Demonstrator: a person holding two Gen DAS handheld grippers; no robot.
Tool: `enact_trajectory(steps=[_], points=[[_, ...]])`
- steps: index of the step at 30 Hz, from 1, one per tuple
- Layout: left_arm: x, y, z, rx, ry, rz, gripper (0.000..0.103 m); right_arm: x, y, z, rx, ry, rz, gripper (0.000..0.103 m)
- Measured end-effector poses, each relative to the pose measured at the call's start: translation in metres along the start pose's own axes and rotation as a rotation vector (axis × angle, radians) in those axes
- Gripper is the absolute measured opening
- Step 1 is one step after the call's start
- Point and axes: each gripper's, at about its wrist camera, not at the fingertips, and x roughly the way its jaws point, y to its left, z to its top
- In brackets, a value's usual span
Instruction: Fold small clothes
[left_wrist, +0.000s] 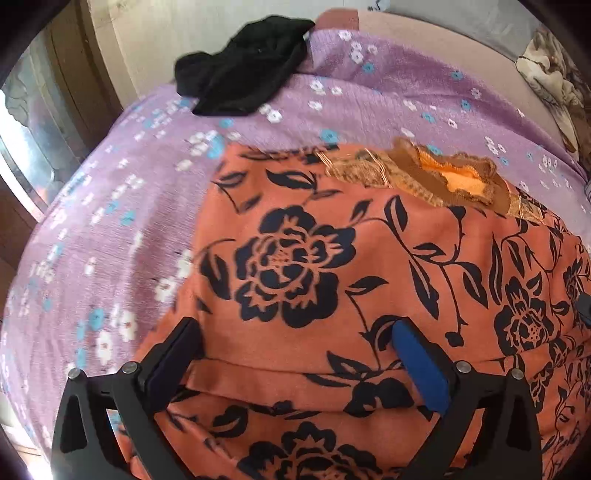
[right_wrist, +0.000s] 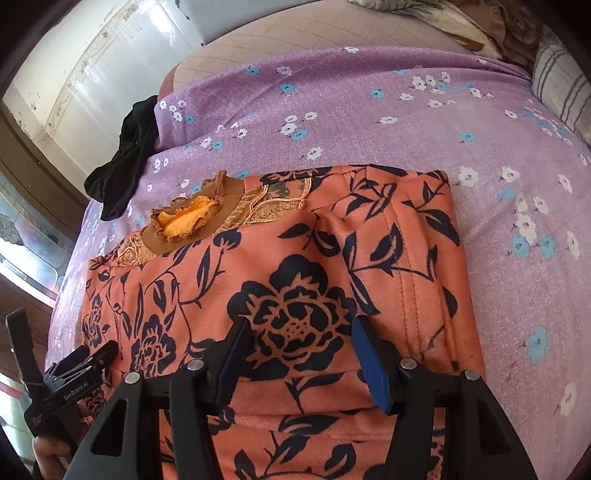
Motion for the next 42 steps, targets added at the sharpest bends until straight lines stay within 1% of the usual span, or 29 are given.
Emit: enact_trajectory(steps=[2, 3, 4, 5, 6, 9, 11, 12, 13, 14, 16, 17, 18, 21, 22, 23, 24, 25, 27, 30, 33, 34, 36, 39, 42], points=[[-0.034, 0.005, -0.006, 0.039, -0.146, 0.051, 0.103, -0.02, -0.005, -0.008, 0.028, -0.036, 0.013, 0.061], [-0.047, 0.007, -0.01, 0.06, -0.193, 0.072, 0.103, -0.03, -0.007, -0.011, 0.03, -0.055, 0.012, 0.061], [-0.056, 0.01, -0.014, 0.068, -0.222, 0.087, 0.103, -0.037, -0.01, -0.013, 0.028, -0.069, 0.001, 0.061], [-0.063, 0.014, -0.017, 0.06, -0.232, 0.089, 0.103, -0.042, -0.013, -0.016, 0.03, -0.077, -0.016, 0.061], [-0.064, 0.019, -0.02, 0.043, -0.213, 0.07, 0.103, -0.045, -0.016, -0.018, 0.034, -0.078, -0.03, 0.061], [-0.054, 0.037, -0.03, -0.037, -0.086, -0.021, 0.103, -0.048, -0.026, -0.025, 0.074, -0.057, -0.034, 0.061], [-0.055, 0.044, -0.044, -0.085, -0.055, -0.054, 0.102, -0.052, -0.027, -0.031, 0.082, -0.061, -0.028, 0.061], [-0.058, 0.047, -0.049, -0.094, -0.057, -0.054, 0.097, -0.054, -0.026, -0.034, 0.078, -0.07, -0.03, 0.061], [-0.061, 0.048, -0.054, -0.094, -0.067, -0.043, 0.09, -0.057, -0.024, -0.038, 0.073, -0.076, -0.031, 0.061], [-0.066, 0.05, -0.057, -0.09, -0.082, -0.03, 0.086, -0.059, -0.021, -0.043, 0.07, -0.079, -0.027, 0.061], [-0.075, 0.054, -0.065, -0.086, -0.111, -0.016, 0.058, -0.065, -0.014, -0.053, 0.054, -0.092, -0.012, 0.059], [-0.078, 0.056, -0.069, -0.09, -0.115, -0.019, 0.053, -0.069, -0.009, -0.058, 0.032, -0.105, -0.012, 0.057], [-0.082, 0.059, -0.073, -0.098, -0.114, -0.03, 0.052, -0.074, -0.003, -0.064, 0.004, -0.119, -0.016, 0.054], [-0.087, 0.068, -0.083, -0.127, -0.098, -0.065, 0.052, -0.089, 0.013, -0.082, -0.079, -0.163, -0.011, 0.054], [-0.088, 0.069, -0.087, -0.128, -0.094, -0.07, 0.054, -0.093, 0.017, -0.088, -0.1, -0.168, -0.003, 0.054], [-0.089, 0.071, -0.089, -0.129, -0.089, -0.069, 0.058, -0.097, 0.019, -0.094, -0.114, -0.168, 0.001, 0.054], [-0.091, 0.072, -0.092, -0.132, -0.087, -0.065, 0.071, -0.101, 0.02, -0.101, -0.121, -0.166, 0.003, 0.055], [-0.093, 0.073, -0.095, -0.134, -0.094, -0.063, 0.079, -0.103, 0.02, -0.106, -0.125, -0.156, 0.009, 0.055], [-0.098, 0.076, -0.099, -0.128, -0.108, -0.049, 0.08, -0.106, 0.015, -0.116, -0.121, -0.128, 0.022, 0.055], [-0.103, 0.085, -0.104, -0.126, -0.104, -0.036, 0.08, -0.114, 0.005, -0.131, -0.106, -0.105, 0.024, 0.055], [-0.108, 0.104, -0.111, -0.162, -0.083, -0.039, 0.08, -0.127, -0.012, -0.146, -0.091, -0.1, 0.031, 0.057], [-0.11, 0.111, -0.114, -0.175, -0.078, -0.041, 0.08, -0.132, -0.018, -0.151, -0.086, -0.102, 0.027, 0.06], [-0.115, 0.128, -0.123, -0.196, -0.074, -0.036, 0.08, -0.14, -0.034, -0.158, -0.068, -0.098, 0.022, 0.063], [-0.121, 0.153, -0.137, -0.224, -0.061, -0.013, 0.08, -0.147, -0.06, -0.165, -0.004, -0.077, 0.035, 0.063], [-0.125, 0.177, -0.148, -0.287, -0.025, -0.046, 0.08, -0.15, -0.076, -0.167, 0.041, -0.07, 0.053, 0.063]])
